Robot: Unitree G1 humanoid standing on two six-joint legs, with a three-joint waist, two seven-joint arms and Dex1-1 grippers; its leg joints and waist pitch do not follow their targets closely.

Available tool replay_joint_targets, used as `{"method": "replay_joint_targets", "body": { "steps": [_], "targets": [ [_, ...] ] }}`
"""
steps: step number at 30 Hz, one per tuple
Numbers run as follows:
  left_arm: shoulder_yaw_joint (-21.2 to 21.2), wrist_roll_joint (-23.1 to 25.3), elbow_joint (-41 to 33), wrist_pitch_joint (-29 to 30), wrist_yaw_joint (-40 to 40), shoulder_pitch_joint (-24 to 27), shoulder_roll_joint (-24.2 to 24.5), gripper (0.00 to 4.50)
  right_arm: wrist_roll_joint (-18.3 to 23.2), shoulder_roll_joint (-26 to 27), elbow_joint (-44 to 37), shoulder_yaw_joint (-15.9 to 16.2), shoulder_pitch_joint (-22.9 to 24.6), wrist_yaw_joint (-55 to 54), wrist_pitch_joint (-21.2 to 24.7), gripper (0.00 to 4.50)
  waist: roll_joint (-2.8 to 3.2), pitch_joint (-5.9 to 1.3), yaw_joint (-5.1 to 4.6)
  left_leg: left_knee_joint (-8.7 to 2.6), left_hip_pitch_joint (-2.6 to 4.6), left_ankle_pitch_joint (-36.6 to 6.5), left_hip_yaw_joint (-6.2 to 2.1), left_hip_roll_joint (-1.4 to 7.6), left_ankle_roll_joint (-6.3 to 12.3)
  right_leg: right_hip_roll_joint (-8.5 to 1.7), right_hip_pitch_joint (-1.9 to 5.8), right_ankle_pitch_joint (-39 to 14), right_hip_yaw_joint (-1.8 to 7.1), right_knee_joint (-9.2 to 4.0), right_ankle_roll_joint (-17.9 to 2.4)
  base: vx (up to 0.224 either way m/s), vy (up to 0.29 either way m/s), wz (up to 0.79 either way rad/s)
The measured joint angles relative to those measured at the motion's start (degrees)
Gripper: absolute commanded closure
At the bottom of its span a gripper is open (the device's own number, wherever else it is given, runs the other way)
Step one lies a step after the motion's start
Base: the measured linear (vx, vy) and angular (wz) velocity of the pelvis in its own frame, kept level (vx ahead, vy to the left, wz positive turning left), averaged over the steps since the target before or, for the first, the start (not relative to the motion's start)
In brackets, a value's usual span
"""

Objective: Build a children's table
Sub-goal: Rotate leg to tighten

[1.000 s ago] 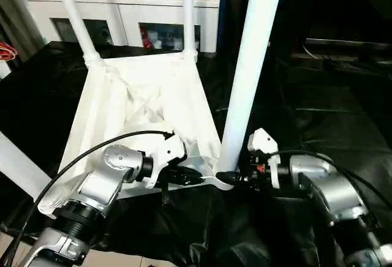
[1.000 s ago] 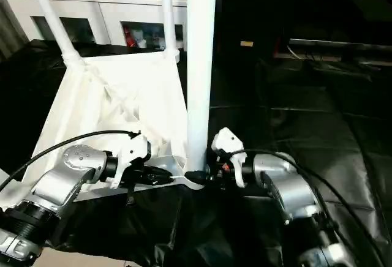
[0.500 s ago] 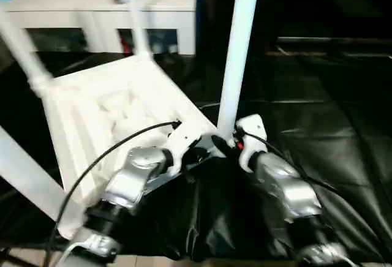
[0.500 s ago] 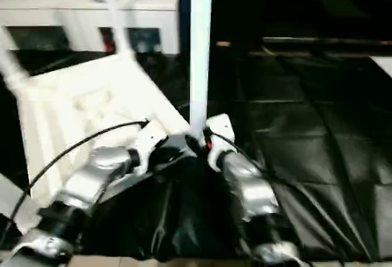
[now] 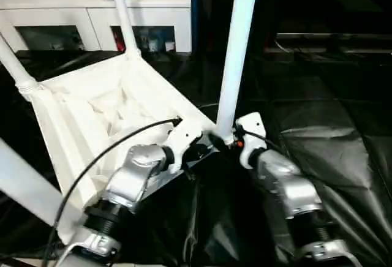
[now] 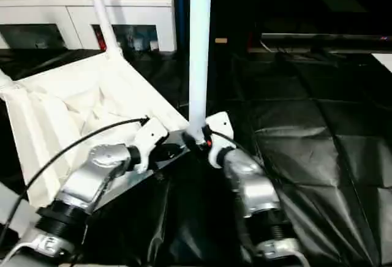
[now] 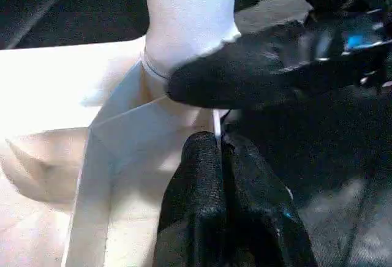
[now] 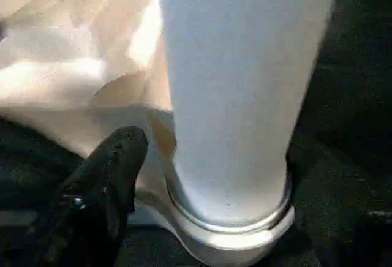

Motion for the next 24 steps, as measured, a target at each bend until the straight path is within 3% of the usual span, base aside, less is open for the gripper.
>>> {"method": "replay_joint_targets", "body": {
  "steps": [9,15,17,19,24],
  "targets": [
    [-1.87,-3.16,-2.40,-2.79,-12.53,1.45,6.79,4.50,2.99,-10.24,-3.85,4.03,1.12,19.57,1.28,0.61,0.02,0.02,2.84,0.02,-0.02,-0.04,0.40,0.00,-0.08,-0.03,0.03,-0.01,0.35,-0.01,0.01,0.000,0.000,0.00],
    [-2.88,-4.91,-2.98,-3.41,-18.86,1.55,9.78,4.50,5.13,-13.89,-6.04,6.07,1.12,28.09,3.13,0.61,0.02,0.02,4.05,0.03,-0.02,-0.01,0.54,0.00,-0.02,-0.08,0.14,-0.01,0.45,0.00,0.01,0.000,0.000,0.00],
    [-3.20,-4.96,-3.30,-3.43,-19.67,1.55,10.00,4.50,5.42,-14.18,-6.22,6.28,1.12,29.50,3.46,0.95,0.01,0.02,4.48,0.02,-0.02,0.00,0.54,0.00,-0.01,-0.08,0.14,-0.01,0.45,0.02,0.01,0.000,0.000,0.00],
    [-3.41,-5.11,-3.34,-3.45,-21.00,1.55,10.28,4.50,5.57,-14.57,-6.66,6.75,1.21,30.46,3.74,0.98,0.02,0.02,4.73,0.02,-0.03,0.00,0.54,0.00,-0.01,-0.09,0.14,-0.01,0.45,0.04,0.01,0.000,0.000,0.00],
    [-4.09,-5.98,-3.36,-3.48,-23.24,1.57,11.10,4.50,5.96,-15.18,-7.88,7.92,1.35,32.13,3.83,1.43,0.01,0.02,4.81,0.02,-0.03,0.00,0.54,0.01,-0.01,-0.09,0.14,-0.02,0.45,0.04,0.02,0.000,0.000,0.00]
  ]
}}
